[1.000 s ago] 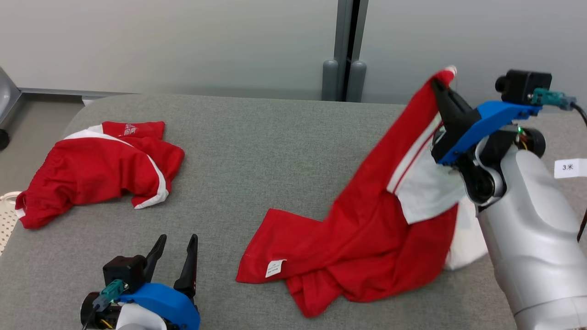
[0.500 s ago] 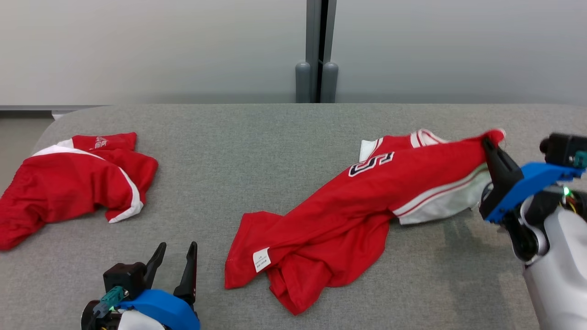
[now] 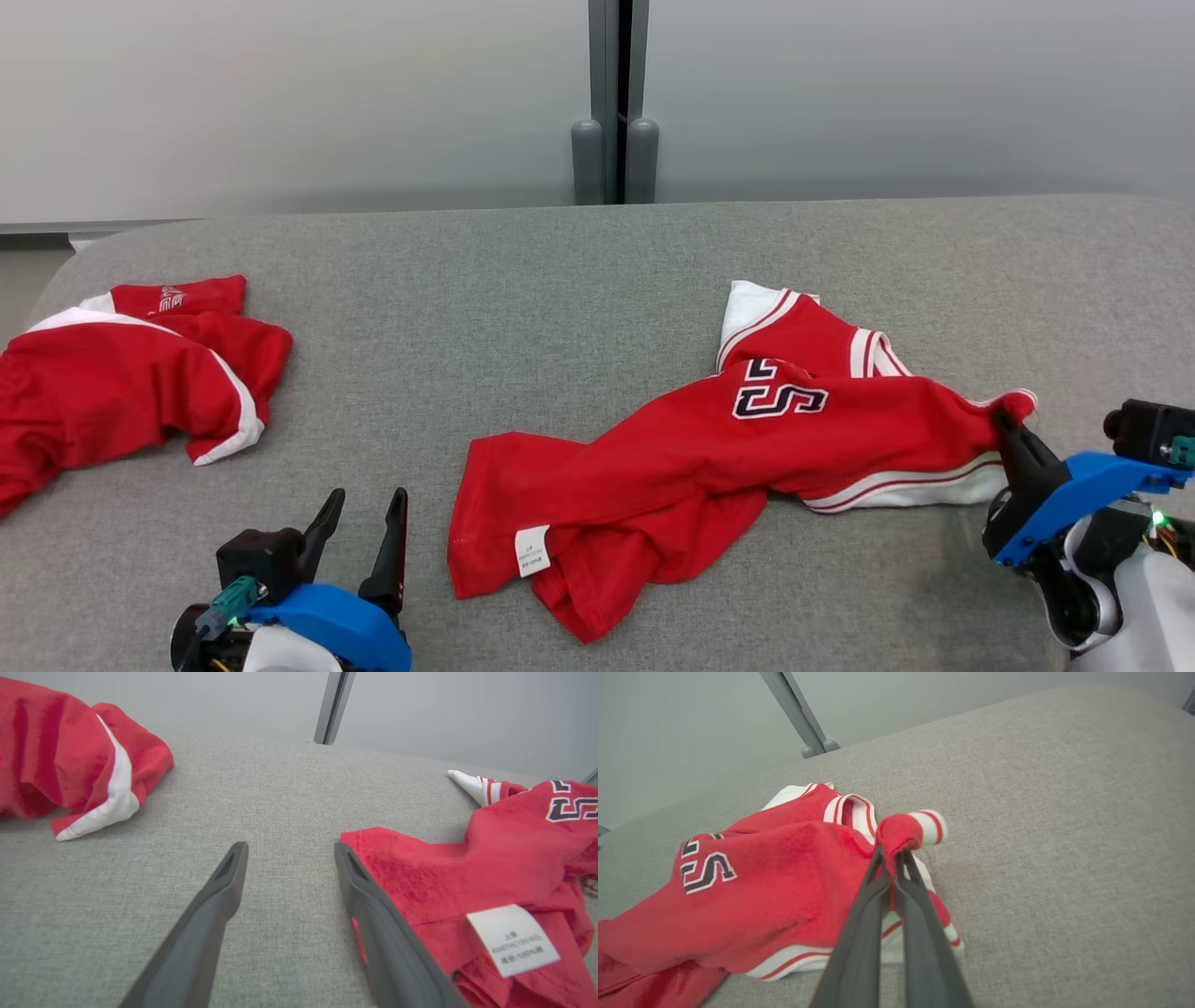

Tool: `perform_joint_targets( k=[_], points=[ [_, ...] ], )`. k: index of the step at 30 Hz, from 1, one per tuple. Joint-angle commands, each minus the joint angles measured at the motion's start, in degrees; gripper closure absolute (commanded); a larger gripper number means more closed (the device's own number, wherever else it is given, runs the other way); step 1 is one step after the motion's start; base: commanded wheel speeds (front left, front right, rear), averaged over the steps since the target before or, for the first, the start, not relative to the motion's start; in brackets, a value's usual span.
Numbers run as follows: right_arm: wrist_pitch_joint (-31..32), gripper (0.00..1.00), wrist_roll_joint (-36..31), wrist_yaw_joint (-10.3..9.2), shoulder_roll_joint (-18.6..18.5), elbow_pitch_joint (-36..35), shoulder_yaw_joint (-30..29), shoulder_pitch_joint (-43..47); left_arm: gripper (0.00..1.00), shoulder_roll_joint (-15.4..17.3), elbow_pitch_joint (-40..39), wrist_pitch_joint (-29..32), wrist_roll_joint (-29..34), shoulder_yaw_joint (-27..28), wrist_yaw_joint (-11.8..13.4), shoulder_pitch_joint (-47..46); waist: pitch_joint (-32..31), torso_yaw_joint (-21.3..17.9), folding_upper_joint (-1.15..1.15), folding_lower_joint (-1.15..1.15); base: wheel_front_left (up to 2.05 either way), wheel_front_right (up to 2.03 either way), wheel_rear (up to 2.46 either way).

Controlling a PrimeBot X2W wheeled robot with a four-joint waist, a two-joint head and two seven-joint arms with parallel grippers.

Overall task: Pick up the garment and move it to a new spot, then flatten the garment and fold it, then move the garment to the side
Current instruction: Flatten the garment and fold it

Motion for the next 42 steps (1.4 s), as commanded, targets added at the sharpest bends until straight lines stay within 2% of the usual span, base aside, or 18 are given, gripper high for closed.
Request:
perform_joint_targets(
  k=[1, 5, 9, 17, 18, 19, 24, 26, 29, 34, 37, 42],
  points=[
    [-0.6, 1.0, -0.4, 0.01, 0.1, -0.7, 0.2, -0.8, 0.0, 0.0, 0.2, -0.1, -0.1, -0.1, -0.3, -0.9, 0.0, 0.0, -0.01, 0.0, 0.0, 0.0, 0.0],
    [-2.5, 1.0, -0.2, 0.01, 1.3, -0.2, 2.2, -5.0, 0.0, -0.3, 0.4, -0.1, 0.1, -0.5, -0.4, -1.6, 0.3, 0.7, -0.01, 0.0, 0.0, 0.0, 0.0],
    [-3.9, 1.0, 0.6, 0.01, 1.0, 4.3, 6.0, -10.4, 0.0, -0.5, 0.7, -0.2, 0.1, -0.7, -0.8, -2.2, 1.6, 1.9, -0.01, 0.0, 0.0, 0.0, 0.0],
    [-8.3, 1.0, 0.7, 0.01, 0.6, 22.2, 12.4, -25.3, 0.0, -0.8, 1.3, -0.2, 0.9, -1.3, -2.0, -5.5, 6.9, 4.6, -0.01, 0.0, 0.0, 0.0, 0.0],
    [-9.3, 0.7, 0.4, 0.01, 0.3, 24.5, 12.7, -26.8, 0.0, -0.9, 1.4, -0.3, 0.9, -1.4, -2.1, -6.0, 7.4, 5.1, -0.01, 0.0, 0.0, 0.0, 0.0],
    [-10.5, 0.0, 0.2, 0.01, 0.3, 26.4, 13.0, -28.1, 0.0, -1.0, 1.7, -0.3, 0.9, -1.4, -2.3, -6.4, 7.8, 5.4, -0.01, 0.0, 0.0, 0.0, 0.0],
    [-19.8, 0.0, 0.9, 0.01, 0.3, 31.3, 14.9, -30.7, 0.0, -1.3, 3.1, -0.5, 1.0, -1.4, -2.6, -6.6, 7.0, 5.8, -0.01, 0.0, 0.0, 0.0, 0.0],
    [-21.3, 0.0, 1.9, 0.01, 0.7, 31.4, 16.0, -29.9, 0.0, -1.4, 3.7, -0.5, 0.9, -1.2, -2.4, -5.7, 5.8, 5.2, -0.01, 0.0, 0.0, 0.0, 0.0],
    [-22.3, 0.0, 3.1, 0.01, -0.6, 30.6, 17.7, -27.0, 0.0, -1.5, 4.1, -0.6, 0.9, -1.1, -2.3, -4.7, 3.7, 4.1, -0.01, 0.0, 0.0, 0.0, 0.0],
    [-22.7, 0.0, 4.7, 0.01, -4.3, 28.5, 17.7, -21.8, 0.0, -1.7, 3.9, -0.6, 0.9, -1.0, -1.9, -3.2, 1.1, 2.6, -0.01, 0.0, 0.0, 0.0, 0.0],
    [-21.4, 0.0, 4.9, 0.01, -6.4, 29.7, 17.3, -18.4, 0.0, -1.8, 3.6, -0.7, 0.9, -0.9, -1.7, -2.6, 0.7, 2.2, -0.01, 0.0, 0.0, 0.0, 0.0],
    [-15.2, 0.0, 9.4, 0.01, -5.4, 30.9, 15.7, -16.5, 0.0, -1.6, 3.0, -0.6, 0.9, -0.9, -1.7, -2.5, 1.6, 1.9, -0.01, 0.0, 0.0, 0.0, 0.0]
  ],
)
